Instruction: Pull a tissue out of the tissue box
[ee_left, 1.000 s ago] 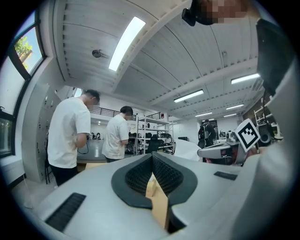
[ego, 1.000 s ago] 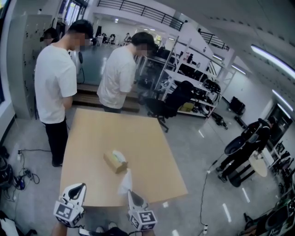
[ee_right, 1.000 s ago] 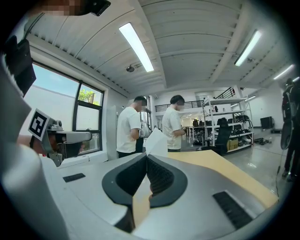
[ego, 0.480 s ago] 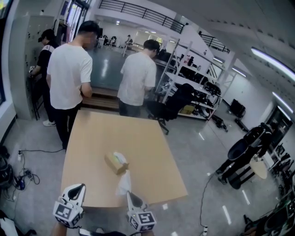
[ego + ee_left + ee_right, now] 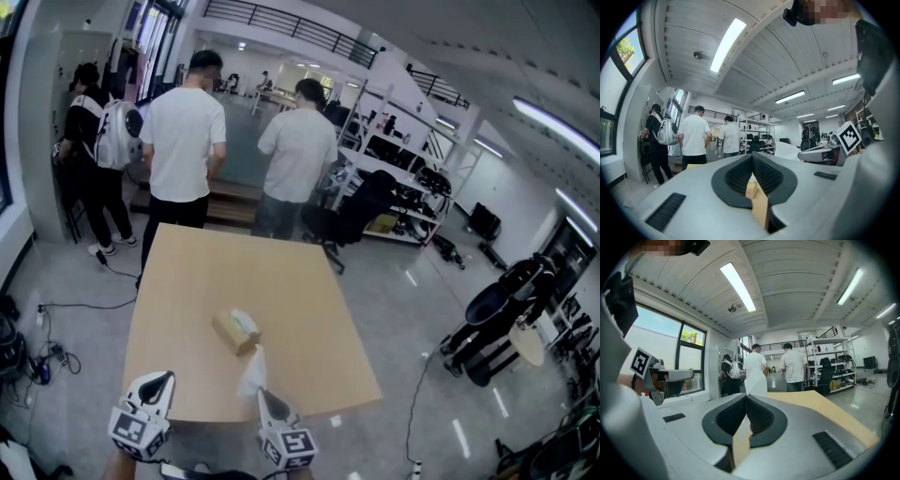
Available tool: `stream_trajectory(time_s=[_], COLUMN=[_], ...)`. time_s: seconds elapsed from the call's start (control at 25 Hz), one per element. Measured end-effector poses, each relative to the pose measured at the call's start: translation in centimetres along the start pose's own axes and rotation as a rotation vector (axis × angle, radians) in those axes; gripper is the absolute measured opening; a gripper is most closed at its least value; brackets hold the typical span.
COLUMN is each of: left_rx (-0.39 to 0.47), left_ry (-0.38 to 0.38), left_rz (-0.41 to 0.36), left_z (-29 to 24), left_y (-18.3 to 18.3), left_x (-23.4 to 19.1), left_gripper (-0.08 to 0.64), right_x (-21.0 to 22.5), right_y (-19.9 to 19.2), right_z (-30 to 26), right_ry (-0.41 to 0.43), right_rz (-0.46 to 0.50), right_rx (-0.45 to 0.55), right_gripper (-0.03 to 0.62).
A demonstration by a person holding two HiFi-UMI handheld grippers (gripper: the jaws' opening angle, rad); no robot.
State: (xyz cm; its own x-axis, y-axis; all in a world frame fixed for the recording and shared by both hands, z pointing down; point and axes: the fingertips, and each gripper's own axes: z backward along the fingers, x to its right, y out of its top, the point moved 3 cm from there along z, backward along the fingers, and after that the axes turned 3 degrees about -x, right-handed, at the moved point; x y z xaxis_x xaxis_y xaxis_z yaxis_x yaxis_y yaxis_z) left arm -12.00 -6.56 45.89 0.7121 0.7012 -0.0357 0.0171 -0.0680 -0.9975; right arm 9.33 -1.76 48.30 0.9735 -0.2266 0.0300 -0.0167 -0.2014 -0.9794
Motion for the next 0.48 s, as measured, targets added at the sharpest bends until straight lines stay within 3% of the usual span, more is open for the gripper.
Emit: stream_trajectory(time_s=[0.48], left_rx=[-0.005], left_ry=[-0.003], left_rz=[0.004], left_z=[-0.87], left_y=[-0.26], left_x=[0.47], left_gripper=[0.008], right_x=[0.89], right_y=[-0.18], right_z=[0.02], right_ry=[0.001], right_rz=[-0.006], right_rx=[-0.006], right_gripper=[0.011])
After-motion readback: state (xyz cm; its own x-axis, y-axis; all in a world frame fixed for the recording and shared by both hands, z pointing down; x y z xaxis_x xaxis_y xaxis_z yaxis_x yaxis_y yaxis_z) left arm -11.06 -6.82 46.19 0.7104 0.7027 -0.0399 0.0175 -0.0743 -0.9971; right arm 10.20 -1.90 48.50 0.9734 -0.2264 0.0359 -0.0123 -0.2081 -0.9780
